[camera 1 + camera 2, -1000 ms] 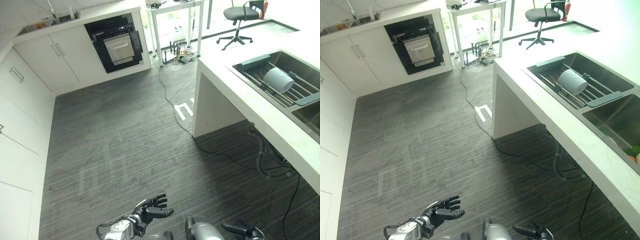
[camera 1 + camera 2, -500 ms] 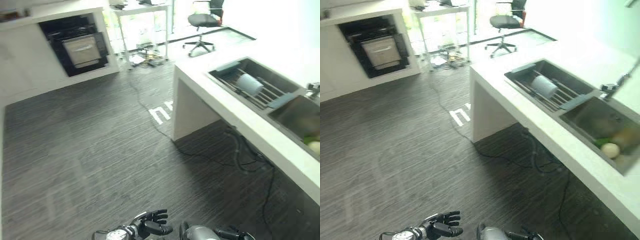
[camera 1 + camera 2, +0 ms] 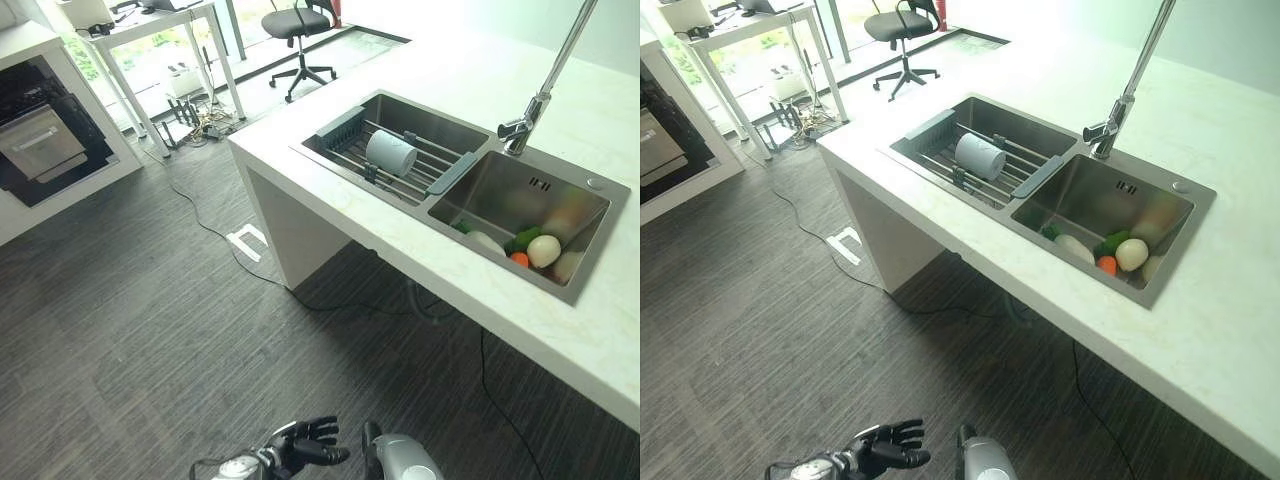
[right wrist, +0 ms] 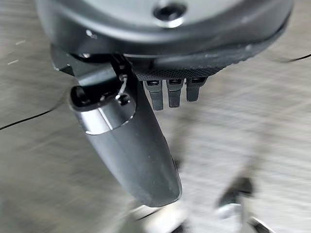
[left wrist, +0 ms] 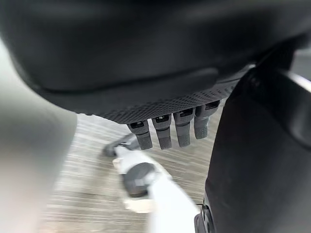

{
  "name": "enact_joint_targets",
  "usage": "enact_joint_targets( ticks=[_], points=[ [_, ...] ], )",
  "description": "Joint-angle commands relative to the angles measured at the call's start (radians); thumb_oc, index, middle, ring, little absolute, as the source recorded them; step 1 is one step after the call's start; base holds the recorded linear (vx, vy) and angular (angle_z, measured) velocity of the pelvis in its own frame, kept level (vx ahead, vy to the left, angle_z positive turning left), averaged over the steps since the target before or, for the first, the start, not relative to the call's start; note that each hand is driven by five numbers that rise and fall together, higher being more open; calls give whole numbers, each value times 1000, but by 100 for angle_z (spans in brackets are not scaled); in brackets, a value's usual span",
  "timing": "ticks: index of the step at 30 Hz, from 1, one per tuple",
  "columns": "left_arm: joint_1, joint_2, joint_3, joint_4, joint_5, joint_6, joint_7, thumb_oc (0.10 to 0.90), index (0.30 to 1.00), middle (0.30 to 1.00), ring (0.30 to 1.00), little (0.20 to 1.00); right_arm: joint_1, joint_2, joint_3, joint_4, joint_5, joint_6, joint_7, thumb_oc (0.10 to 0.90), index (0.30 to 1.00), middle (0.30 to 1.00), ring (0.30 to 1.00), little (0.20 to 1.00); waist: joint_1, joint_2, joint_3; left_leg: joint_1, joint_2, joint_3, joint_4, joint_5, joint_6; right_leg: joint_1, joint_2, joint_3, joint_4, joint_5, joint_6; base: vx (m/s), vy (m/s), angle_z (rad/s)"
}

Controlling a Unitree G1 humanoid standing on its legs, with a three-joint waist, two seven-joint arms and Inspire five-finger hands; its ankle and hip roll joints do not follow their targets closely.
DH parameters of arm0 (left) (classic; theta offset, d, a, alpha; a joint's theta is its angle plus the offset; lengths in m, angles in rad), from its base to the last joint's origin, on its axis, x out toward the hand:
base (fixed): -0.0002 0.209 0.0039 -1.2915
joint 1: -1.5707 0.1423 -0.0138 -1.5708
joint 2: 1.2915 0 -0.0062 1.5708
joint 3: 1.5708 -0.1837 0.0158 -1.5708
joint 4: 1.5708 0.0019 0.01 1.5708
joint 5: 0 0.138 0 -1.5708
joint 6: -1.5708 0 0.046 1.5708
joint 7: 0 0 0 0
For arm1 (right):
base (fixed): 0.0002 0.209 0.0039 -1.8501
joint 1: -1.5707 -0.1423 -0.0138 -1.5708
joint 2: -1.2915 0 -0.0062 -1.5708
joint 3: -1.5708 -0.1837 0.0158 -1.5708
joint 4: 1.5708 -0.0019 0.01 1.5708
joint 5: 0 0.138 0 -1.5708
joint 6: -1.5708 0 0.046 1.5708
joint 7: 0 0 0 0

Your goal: Place the dishes in the dishwasher.

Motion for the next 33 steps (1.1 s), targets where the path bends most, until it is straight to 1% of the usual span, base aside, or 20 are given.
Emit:
enact_joint_targets(
  ticks=[1,2,4,5,6,7,10,11,12,14,16,17,19,21,24,26,29,31,32,33],
  points=[
    [-16,19,-4,-63,-25,-35,-35,800,900,900,900,900,-26,-43,19,-40,24,-51,8,800,900,900,900,900,-5,11,-13,-64,-44,-83,-158,-21,61,56,50,43,51,-160,138,191,233,-63],
    [-15,23,1,-56,-30,-39,-48,800,900,900,900,900,-43,-50,42,-42,37,-44,2,800,900,900,900,900,5,26,-16,-119,-25,-173,-158,8,33,62,73,74,51,-175,134,220,286,-60],
    [-20,23,5,-51,-33,-36,-59,800,900,900,900,900,-50,-56,50,-31,43,-47,1,800,900,900,900,900,7,37,-12,-172,27,-195,-158,57,4,81,83,97,51,-196,134,197,269,-75],
    [-23,22,8,-46,-33,-28,-68,800,900,900,900,900,-48,-58,48,-24,57,-53,-1,800,900,900,900,900,3,41,-8,-194,63,-176,-158,77,-4,94,83,97,51,-207,133,181,240,-61],
    [-36,21,9,-41,-28,-17,-74,800,900,900,900,900,-43,-56,37,-22,76,-53,-6,800,900,900,900,900,-7,45,-4,-197,103,-130,-158,80,-6,109,74,79,51,-222,136,241,356,-42],
    [-59,22,1,-29,-1,-9,-91,800,900,900,900,900,-31,-53,19,-23,126,-40,-27,800,900,900,900,900,-33,46,-6,-194,160,-56,-158,82,-6,116,60,51,51,-231,139,225,341,-29],
    [-97,15,-34,-16,30,-7,-87,800,900,900,900,900,-1,-57,-32,1,156,3,-33,800,900,900,900,900,-71,40,-6,-185,196,22,-158,83,-9,120,42,29,51,-228,143,205,295,2],
    [-116,12,-43,-25,31,10,-78,800,900,900,900,900,17,-56,-55,18,146,25,-21,800,900,900,900,900,-83,36,-9,-174,199,54,-158,77,-8,116,25,17,51,-220,151,160,233,14],
    [-123,11,-46,-29,22,19,-74,800,900,900,900,900,23,-55,-63,25,130,27,-15,800,900,900,900,900,-86,34,-11,-170,197,63,-158,73,-7,113,16,11,51,-216,155,163,222,8],
    [-149,16,-54,-68,-35,77,-30,800,900,900,900,900,45,-46,-73,41,63,1,-11,800,900,900,900,900,-83,25,-19,-149,162,73,-158,49,4,91,-35,-2,51,-188,182,139,163,-10],
    [-154,22,-61,-83,-56,104,-19,800,900,900,900,900,42,-37,-58,29,91,-20,-12,800,900,900,900,900,-72,19,-23,-150,144,74,-158,42,10,71,-58,-7,51,-175,192,58,55,2],
    [-150,20,-70,-84,-53,105,-16,800,900,900,900,900,35,-33,-44,8,100,-42,-15,800,900,900,900,900,-65,10,-20,-142,132,82,-158,35,16,64,-76,-8,51,-170,198,45,19,16],
    [-141,12,-78,-79,-52,101,-9,800,900,900,900,900,26,-31,-30,-18,98,-62,-19,800,900,900,900,900,-61,5,-23,-139,129,94,-158,32,21,51,-87,-4,51,-164,201,42,8,-7],
    [-136,6,-82,-74,-59,98,-2,800,900,900,900,900,22,-30,-20,-33,100,-70,-21,800,900,900,900,900,-60,-2,-20,-128,124,100,-158,27,24,55,-96,-2,51,-166,204,68,13,-35],
    [-117,-11,-85,-51,-83,81,19,800,900,900,900,900,25,-24,-19,-51,149,-105,-3,800,900,900,900,900,-60,-17,-30,-79,114,131,-158,3,38,79,-133,-3,51,-164,217,186,1,-20],
    [-112,-13,-83,-51,-73,98,30,800,900,900,900,900,30,-21,-29,-53,173,-115,2,800,900,900,900,900,-60,-23,-37,-54,104,148,-158,-9,50,92,-156,-6,51,-158,226,159,13,-32],
    [-106,-6,-78,-44,-72,107,62,800,900,900,900,900,28,-15,-37,-62,187,-121,-3,800,900,900,900,900,-62,-18,-41,-23,99,167,-158,-28,66,108,-173,-24,51,-151,231,131,99,-48],
    [-97,1,-61,-38,-124,125,102,800,900,900,900,900,21,-11,-25,-90,183,-98,-33,800,900,900,900,900,-60,0,-39,-8,108,172,-158,-36,71,121,-138,-67,51,-155,216,129,109,-104],
    [-69,4,-16,-39,-215,133,155,800,900,900,900,900,7,-10,-5,-123,122,-66,-32,800,900,900,900,900,-38,6,-32,32,133,225,-158,-59,58,116,-153,-195,51,-106,247,6,-33,-175],
    [-59,8,24,-49,-287,144,204,800,900,900,900,900,-11,-4,9,-150,95,-39,-39,800,900,900,900,900,-30,3,-23,50,155,278,-158,-71,51,59,-168,-273,51,-50,258,-36,-132,-222]
  ],
)
